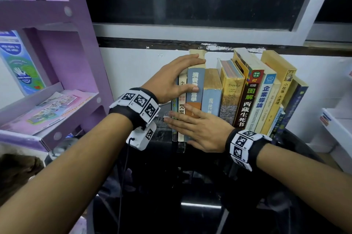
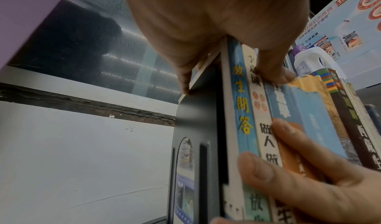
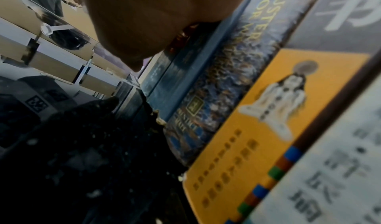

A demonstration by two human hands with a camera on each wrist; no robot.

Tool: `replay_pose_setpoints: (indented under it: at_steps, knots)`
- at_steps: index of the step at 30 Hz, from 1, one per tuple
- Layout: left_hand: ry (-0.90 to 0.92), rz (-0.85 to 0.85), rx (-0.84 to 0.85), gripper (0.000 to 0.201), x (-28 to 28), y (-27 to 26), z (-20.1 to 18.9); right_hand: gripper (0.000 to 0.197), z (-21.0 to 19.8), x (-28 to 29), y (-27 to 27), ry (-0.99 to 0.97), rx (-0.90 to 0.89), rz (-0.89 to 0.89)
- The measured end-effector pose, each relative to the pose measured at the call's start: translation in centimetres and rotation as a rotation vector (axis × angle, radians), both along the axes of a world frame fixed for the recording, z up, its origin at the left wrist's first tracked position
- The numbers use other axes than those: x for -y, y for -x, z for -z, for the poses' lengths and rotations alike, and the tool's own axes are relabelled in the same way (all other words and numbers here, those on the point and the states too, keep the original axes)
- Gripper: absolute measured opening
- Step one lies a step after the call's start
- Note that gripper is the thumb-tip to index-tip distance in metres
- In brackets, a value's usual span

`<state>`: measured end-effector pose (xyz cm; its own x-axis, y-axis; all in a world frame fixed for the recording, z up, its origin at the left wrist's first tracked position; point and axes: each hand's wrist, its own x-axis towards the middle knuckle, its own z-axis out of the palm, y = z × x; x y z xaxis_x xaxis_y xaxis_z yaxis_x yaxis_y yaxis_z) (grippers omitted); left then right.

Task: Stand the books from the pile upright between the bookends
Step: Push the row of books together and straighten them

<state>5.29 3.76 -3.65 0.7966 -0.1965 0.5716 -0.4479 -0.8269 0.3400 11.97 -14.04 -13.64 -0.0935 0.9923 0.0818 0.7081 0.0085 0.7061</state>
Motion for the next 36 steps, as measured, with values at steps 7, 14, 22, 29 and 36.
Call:
replay_pose_setpoints:
  at_steps: [7,14,22,29,36]
  knots:
    - [0.025,-0.011,-0.008,0.061,-0.2,-0.3,0.2,0.071,-0.1,-0.4,-0.4,-0.006,0.004,0.006]
    - [0.007,-0.019,-0.023,0.062,-0.4,-0.8,0.1,0.07,-0.3,-0.5,-1.1,-0.002,0.024,-0.02]
    - [-0.007,-0.019,-0.025,0.062,-0.6,-1.1,0.2,0.071,-0.3,-0.5,-1.3,-0.008,0.016,-0.017]
    - [-0.007,-0.03,-0.035,0.062,-0.7,-0.8,0.1,0.072,-0.4,-0.6,-0.9,0.011,-0.016,-0.001]
    - [-0.099,-0.086,0.006,0.065,-0.1,-0.1,-1.3,0.069,-0.8,2.0,-0.1,0.014,-0.055,0.004]
